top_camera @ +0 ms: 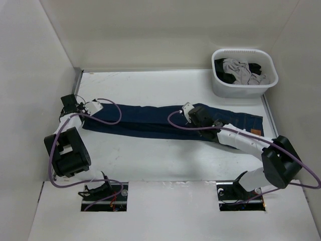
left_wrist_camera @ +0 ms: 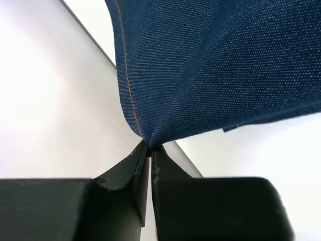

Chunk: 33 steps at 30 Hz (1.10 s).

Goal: Fold and stack the trousers
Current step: Fold the trousers

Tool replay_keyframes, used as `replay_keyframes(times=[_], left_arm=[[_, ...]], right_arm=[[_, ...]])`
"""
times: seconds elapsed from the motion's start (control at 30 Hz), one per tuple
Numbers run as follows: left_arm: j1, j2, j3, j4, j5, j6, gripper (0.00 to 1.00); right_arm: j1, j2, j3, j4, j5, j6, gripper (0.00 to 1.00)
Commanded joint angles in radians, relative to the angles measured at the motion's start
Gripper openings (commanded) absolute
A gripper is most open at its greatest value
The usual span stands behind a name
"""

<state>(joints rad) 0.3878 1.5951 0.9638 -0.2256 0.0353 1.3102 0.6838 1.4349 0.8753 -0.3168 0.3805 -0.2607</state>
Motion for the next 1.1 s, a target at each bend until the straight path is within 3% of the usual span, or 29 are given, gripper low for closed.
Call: replay_keyframes(times=[0.0,0.07,0.1,0.17,0.23,0.3,0.37,0.4,0.6,0.73,0.87,1.0,1.07], left_arm=[[0.032,-0.055,-0.062,0.022,-0.054,0.026,0.0],[0.036,-0.061,-0.103,0.016,-0.063,0.035,0.01],[0.038,-0.064,-0.124,0.005,-0.063,0.049,0.04],[0.036,-0.072,-0.16,-0.006,-0.064,0.073,0.07],[0.038,-0.072,-0.181,0.003,-0.067,0.083,0.1],[0.055,-0.055,-0.178,-0.007,-0.078,0.087,0.11],[0.078,-0.044,-0.178,-0.011,-0.083,0.101,0.11],[0.084,-0.044,-0.177,-0.015,-0.083,0.113,0.11],[0.096,-0.03,-0.172,-0.009,-0.083,0.12,0.11],[0.092,-0.024,-0.177,-0.001,-0.086,0.11,0.11],[0.087,-0.018,-0.181,0.0,-0.086,0.101,0.1],[0.092,-0.008,-0.18,0.009,-0.086,0.092,0.1],[0.096,-0.003,-0.177,0.011,-0.087,0.092,0.1]], right_arm=[[-0.013,-0.022,-0.036,-0.031,0.023,0.034,0.0],[-0.013,-0.005,-0.045,-0.042,-0.021,0.047,0.02],[-0.013,0.01,-0.047,-0.054,-0.046,0.057,0.09],[-0.013,0.019,-0.055,-0.053,-0.057,0.072,0.26],[-0.029,0.003,-0.039,-0.062,-0.061,0.116,0.5],[-0.095,-0.06,-0.035,-0.07,-0.078,0.205,0.67],[-0.193,-0.166,-0.054,-0.064,-0.109,0.335,0.95],[-0.259,-0.227,-0.073,-0.058,-0.121,0.424,1.0],[-0.742,-0.597,-0.287,-0.166,-0.158,1.087,1.0],[-0.954,-0.766,-0.413,-0.254,-0.213,1.357,1.0],[-1.117,-0.798,-0.472,-0.269,-0.212,1.488,1.0],[-1.223,-0.67,-0.493,-0.098,-0.232,1.493,1.0],[-1.249,-0.61,-0.492,-0.044,-0.224,1.494,0.94]])
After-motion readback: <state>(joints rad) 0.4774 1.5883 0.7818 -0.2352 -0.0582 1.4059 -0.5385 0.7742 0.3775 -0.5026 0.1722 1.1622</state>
